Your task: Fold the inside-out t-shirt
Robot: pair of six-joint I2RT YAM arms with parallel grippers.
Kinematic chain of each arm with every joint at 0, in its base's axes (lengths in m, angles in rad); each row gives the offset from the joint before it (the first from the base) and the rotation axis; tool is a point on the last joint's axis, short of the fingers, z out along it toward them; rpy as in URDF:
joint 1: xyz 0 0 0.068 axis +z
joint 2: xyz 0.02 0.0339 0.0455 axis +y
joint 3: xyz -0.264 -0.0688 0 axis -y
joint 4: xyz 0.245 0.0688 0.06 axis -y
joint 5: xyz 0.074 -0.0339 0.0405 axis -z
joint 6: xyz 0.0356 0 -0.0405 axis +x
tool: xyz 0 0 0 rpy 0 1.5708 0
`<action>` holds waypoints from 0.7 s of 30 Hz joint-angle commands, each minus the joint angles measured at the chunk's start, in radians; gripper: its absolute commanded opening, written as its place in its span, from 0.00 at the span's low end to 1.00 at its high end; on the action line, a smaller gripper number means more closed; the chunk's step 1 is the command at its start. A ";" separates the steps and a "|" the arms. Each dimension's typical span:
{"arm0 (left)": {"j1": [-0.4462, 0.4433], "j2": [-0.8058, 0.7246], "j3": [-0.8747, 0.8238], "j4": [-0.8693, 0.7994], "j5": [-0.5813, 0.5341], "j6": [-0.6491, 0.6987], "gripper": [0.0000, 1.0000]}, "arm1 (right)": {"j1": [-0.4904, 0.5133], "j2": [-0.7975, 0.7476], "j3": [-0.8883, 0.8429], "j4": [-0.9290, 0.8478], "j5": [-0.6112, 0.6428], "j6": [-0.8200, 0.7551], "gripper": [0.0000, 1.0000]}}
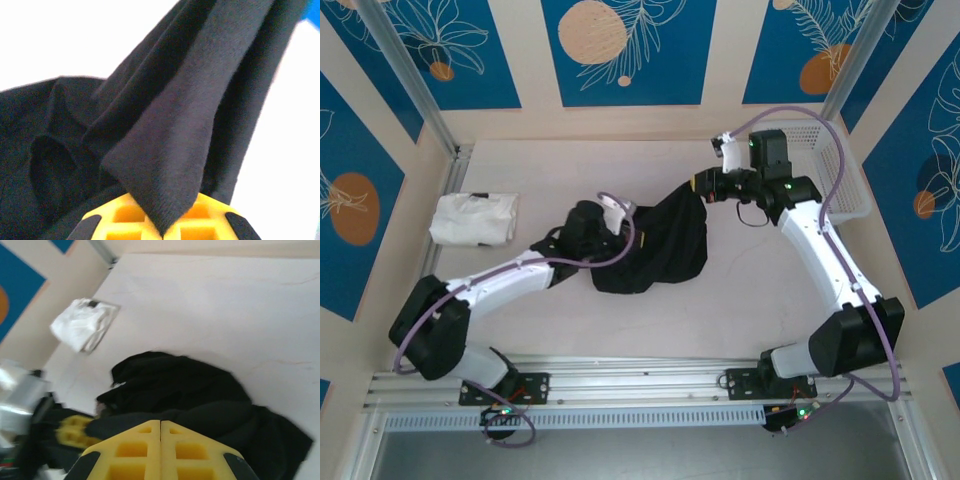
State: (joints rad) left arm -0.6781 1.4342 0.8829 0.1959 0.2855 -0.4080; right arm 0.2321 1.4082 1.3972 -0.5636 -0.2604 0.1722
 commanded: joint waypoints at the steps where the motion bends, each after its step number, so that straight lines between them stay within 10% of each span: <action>1: 0.035 -0.078 -0.025 0.221 0.194 -0.275 0.00 | 0.039 0.050 0.056 -0.091 0.200 -0.068 0.06; 7: 0.036 -0.132 0.003 0.100 0.136 -0.234 0.00 | 0.075 0.013 0.045 -0.126 0.273 -0.094 0.31; 21: 0.036 -0.111 0.011 0.105 0.159 -0.250 0.00 | 0.407 -0.315 -0.531 0.300 0.260 -0.037 0.45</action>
State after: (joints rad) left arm -0.6415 1.3186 0.8711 0.2722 0.4061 -0.6464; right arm 0.6182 1.0527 0.9180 -0.3923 -0.0284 0.0895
